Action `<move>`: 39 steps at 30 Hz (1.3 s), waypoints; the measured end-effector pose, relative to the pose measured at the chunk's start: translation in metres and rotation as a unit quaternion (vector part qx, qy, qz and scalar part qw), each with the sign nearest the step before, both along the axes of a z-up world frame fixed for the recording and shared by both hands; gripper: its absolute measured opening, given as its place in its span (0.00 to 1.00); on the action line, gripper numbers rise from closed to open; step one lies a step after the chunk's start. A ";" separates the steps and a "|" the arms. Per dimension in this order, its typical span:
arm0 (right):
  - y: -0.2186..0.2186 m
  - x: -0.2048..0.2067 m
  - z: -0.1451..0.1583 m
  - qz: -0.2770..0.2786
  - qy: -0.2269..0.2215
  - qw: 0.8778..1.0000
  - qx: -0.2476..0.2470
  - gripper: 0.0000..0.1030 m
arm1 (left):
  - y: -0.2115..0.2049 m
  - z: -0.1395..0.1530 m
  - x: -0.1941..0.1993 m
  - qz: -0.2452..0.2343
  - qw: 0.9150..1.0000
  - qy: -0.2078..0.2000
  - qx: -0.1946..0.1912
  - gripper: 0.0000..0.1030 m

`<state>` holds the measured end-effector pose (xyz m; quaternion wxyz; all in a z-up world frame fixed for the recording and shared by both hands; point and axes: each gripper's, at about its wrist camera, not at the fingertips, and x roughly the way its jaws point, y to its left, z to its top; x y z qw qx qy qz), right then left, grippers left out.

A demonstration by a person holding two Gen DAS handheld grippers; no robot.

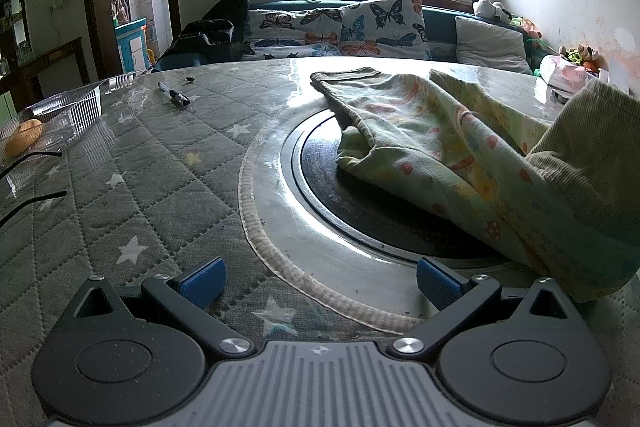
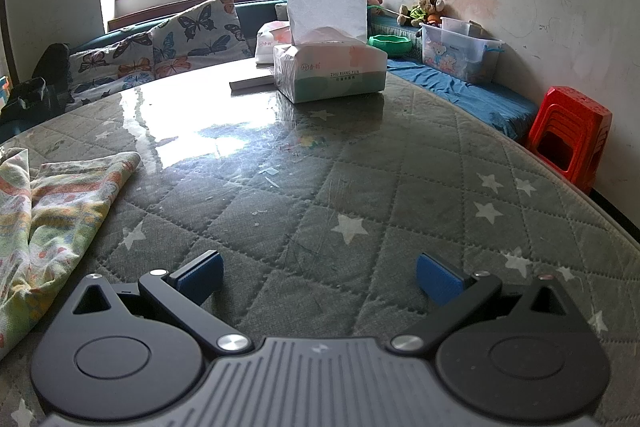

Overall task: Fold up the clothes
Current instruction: 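Move both grippers toward the crumpled patterned shirt on the table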

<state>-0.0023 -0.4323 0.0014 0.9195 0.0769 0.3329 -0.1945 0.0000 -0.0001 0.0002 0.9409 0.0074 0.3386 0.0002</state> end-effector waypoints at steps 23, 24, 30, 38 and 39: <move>0.055 -0.034 0.019 0.115 0.035 0.993 0.000 1.00 | -0.009 0.008 -0.029 0.028 0.999 0.031 -0.014 1.00; 0.058 -0.036 0.019 0.121 0.034 0.992 0.002 1.00 | -0.010 0.008 -0.030 0.028 0.999 0.032 -0.016 1.00; 0.072 -0.048 0.022 0.146 0.035 0.989 0.008 1.00 | -0.019 0.010 -0.039 0.024 0.999 0.036 -0.020 1.00; 0.085 -0.059 0.023 0.173 0.034 0.984 0.012 1.00 | -0.025 0.011 -0.043 0.023 0.998 0.046 -0.021 1.00; 0.086 -0.060 0.024 0.175 0.034 0.984 0.012 1.00 | -0.026 0.011 -0.043 0.022 0.998 0.046 -0.021 1.00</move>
